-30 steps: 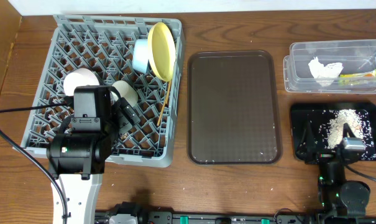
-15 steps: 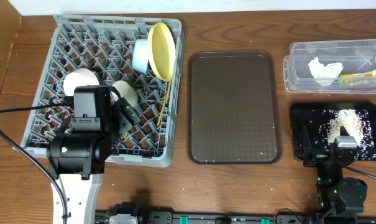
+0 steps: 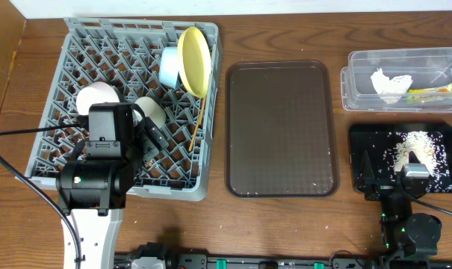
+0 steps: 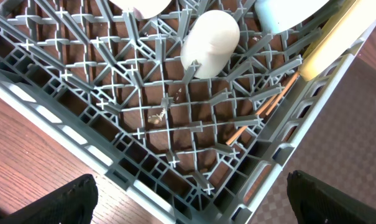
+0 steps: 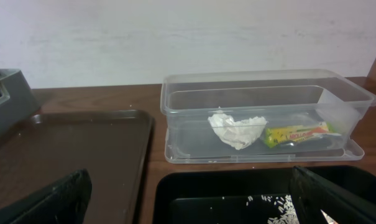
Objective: Sort waste into correct bins and load items into the dishwasher
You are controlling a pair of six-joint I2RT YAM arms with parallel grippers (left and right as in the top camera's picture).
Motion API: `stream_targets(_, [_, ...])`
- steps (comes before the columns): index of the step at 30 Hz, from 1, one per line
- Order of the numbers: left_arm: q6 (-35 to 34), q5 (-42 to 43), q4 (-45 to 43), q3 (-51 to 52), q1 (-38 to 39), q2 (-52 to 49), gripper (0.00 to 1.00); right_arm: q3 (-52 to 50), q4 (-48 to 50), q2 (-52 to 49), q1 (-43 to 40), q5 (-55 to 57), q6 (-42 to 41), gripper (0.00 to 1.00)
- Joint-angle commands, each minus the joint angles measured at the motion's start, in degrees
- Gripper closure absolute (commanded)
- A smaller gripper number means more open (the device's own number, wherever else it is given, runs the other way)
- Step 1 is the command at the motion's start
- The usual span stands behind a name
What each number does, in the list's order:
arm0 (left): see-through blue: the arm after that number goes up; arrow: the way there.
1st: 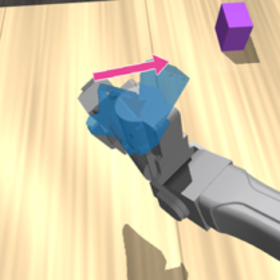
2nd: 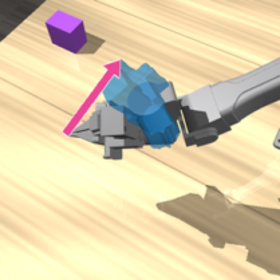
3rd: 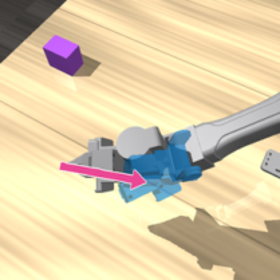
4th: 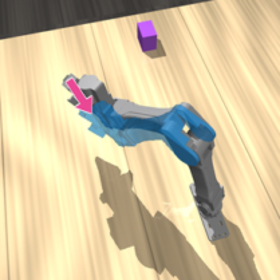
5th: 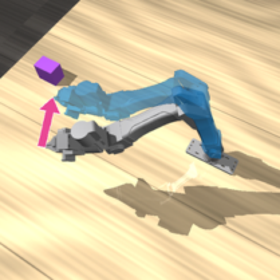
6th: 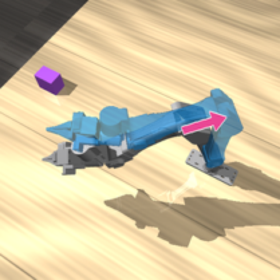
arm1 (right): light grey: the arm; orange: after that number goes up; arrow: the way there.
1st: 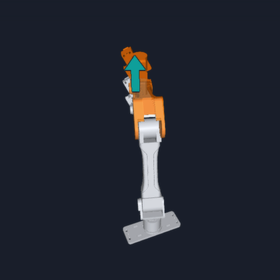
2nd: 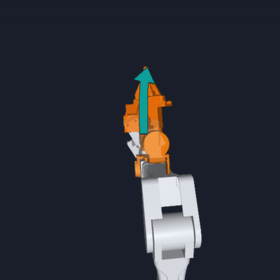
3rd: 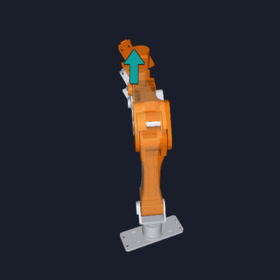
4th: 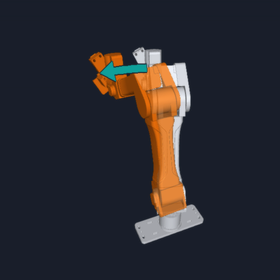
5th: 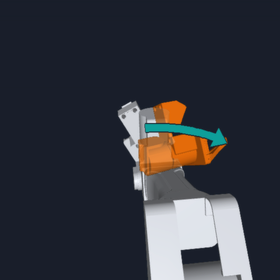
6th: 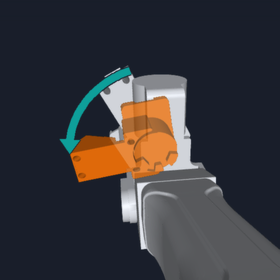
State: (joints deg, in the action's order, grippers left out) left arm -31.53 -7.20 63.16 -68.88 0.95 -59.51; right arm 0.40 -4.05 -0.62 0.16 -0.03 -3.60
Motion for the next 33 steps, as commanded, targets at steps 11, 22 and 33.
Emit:
stream_targets(11, [-0.1, 0.1, 0.2, -0.8, -0.2, 0.0, 0.02, -0.1, -0.3, 0.3, -0.5, 0.0, 0.9, 0.01])
stream_targets(22, [2.0, -0.8, 0.2, 6.3, -0.2, 2.2, 0.02, -0.1, -0.3, 0.3, -0.5, 0.0, 0.9, 0.01])
stream_targets(33, [8.2, 3.4, -31.8, 37.4, -0.2, 21.7, 0.02, -0.1, -0.3, 0.3, -0.5, 0.0, 0.9, 0.01])
